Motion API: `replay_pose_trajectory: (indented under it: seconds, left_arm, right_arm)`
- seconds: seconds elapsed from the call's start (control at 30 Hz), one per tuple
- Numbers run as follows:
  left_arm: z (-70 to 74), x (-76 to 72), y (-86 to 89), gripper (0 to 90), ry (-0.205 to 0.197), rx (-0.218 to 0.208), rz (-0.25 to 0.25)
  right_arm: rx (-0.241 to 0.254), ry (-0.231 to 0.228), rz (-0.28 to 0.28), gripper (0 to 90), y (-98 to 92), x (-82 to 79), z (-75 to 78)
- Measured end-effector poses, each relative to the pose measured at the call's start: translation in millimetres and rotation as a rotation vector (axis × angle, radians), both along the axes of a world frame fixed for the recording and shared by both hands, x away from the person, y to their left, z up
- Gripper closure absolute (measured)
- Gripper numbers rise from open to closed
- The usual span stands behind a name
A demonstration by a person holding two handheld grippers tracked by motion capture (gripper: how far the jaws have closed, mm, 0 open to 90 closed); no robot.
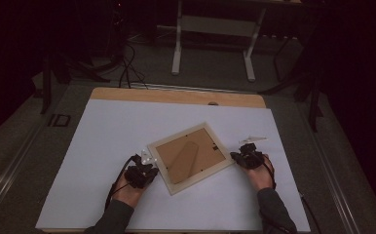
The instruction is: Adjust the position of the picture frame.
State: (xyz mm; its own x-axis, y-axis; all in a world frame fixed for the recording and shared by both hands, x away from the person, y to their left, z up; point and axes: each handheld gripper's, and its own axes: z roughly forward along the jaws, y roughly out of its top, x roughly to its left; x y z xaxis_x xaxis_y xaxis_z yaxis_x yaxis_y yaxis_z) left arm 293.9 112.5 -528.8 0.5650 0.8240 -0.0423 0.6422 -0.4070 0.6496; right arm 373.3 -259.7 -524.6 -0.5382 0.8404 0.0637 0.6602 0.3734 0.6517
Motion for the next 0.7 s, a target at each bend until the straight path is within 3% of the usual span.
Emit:
replay_pose_trajectory:
  seconds: [0.17, 0.33, 0.43, 0.7]
  left_arm:
    - [-1.3, 9.2, 4.2, 90.0, 0.003, -0.028, 0.014]
    - [0.2, 18.1, 4.0, 90.0, -0.002, 0.005, 0.022]
    - [0.1, 25.2, 5.5, 90.0, 0.001, -0.003, 0.035]
    - [-1.5, 38.7, 8.8, 90.0, -0.005, -0.026, 0.05]
  right_arm:
    - [0.009, 0.022, 0.009, 90.0, -1.2, -2.4, 0.7]
    - [0.023, 0.024, 0.002, 90.0, -1.7, -5.2, -0.2]
    - [0.046, 0.029, -0.006, 90.0, -2.6, -8.4, -1.3]
    - [0.033, 0.026, -0.012, 90.0, 0.3, -12.5, -0.9]
